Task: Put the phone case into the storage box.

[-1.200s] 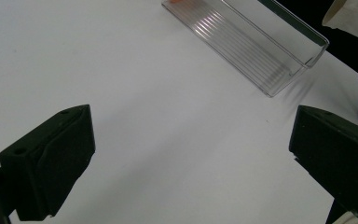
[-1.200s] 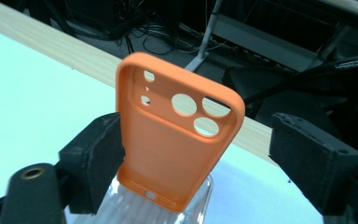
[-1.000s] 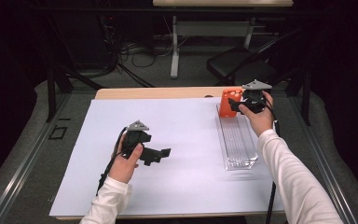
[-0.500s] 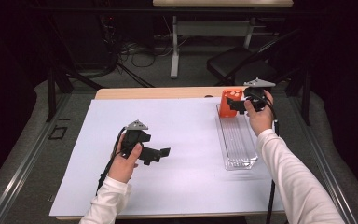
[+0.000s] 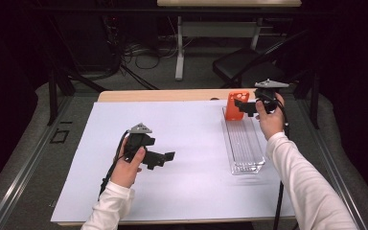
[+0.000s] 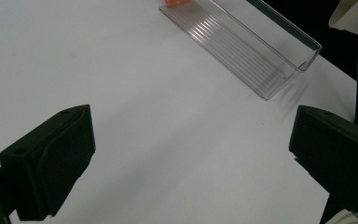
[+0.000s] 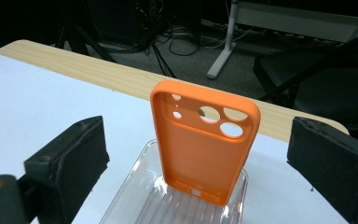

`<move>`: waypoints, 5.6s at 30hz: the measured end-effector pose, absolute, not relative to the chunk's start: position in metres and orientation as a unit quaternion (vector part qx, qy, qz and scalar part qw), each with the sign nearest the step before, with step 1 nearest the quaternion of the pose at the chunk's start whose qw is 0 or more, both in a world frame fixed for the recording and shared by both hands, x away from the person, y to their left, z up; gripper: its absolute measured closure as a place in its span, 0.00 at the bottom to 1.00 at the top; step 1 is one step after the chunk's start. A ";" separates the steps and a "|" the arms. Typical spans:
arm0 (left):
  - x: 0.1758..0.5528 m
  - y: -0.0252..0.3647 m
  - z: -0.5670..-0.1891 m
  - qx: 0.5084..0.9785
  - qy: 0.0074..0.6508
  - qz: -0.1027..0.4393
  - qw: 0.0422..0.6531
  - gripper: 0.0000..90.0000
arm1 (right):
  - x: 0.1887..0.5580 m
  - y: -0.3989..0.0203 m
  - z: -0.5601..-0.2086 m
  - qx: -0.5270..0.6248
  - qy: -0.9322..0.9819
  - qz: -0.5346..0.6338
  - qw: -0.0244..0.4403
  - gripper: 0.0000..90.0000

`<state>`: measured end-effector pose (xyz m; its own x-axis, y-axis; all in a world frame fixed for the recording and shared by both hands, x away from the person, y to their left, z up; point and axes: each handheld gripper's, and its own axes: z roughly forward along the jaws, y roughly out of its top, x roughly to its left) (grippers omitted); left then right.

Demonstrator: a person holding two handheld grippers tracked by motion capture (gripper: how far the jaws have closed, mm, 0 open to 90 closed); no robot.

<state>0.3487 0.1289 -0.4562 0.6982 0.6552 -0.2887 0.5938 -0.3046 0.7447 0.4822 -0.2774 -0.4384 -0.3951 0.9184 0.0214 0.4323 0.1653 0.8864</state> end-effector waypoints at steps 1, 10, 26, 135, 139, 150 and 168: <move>0.349 0.129 -0.456 0.807 0.387 0.034 0.445 0.01 | 0.482 -0.278 -0.438 0.475 0.711 0.440 0.275 0.05; 0.348 0.130 -0.455 0.806 0.385 0.033 0.449 0.01 | 0.476 -0.278 -0.434 0.464 0.724 0.442 0.255 0.05; 0.348 0.130 -0.453 0.807 0.377 0.032 0.453 0.01 | 0.470 -0.275 -0.430 0.439 0.739 0.441 0.259 0.09; 0.339 0.133 -0.433 0.812 0.348 0.041 0.466 0.01 | 0.311 -0.154 -0.489 0.259 0.804 0.509 0.168 0.10; 0.339 0.133 -0.433 0.814 0.346 0.041 0.465 0.01 | 0.305 -0.153 -0.494 0.257 0.802 0.513 0.163 0.10; 0.339 0.132 -0.435 0.816 0.345 0.040 0.462 0.01 | 0.301 -0.153 -0.505 0.261 0.798 0.518 0.164 0.10; 0.339 0.132 -0.436 0.816 0.347 0.039 0.461 0.01 | 0.300 -0.154 -0.519 0.263 0.803 0.511 0.156 0.10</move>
<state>0.3391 0.1324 -0.4355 0.7564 0.6021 -0.2556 0.5292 -0.3337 0.7801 0.3000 -0.1540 -0.5190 -0.8135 0.5812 0.0187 0.2630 0.3391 0.9032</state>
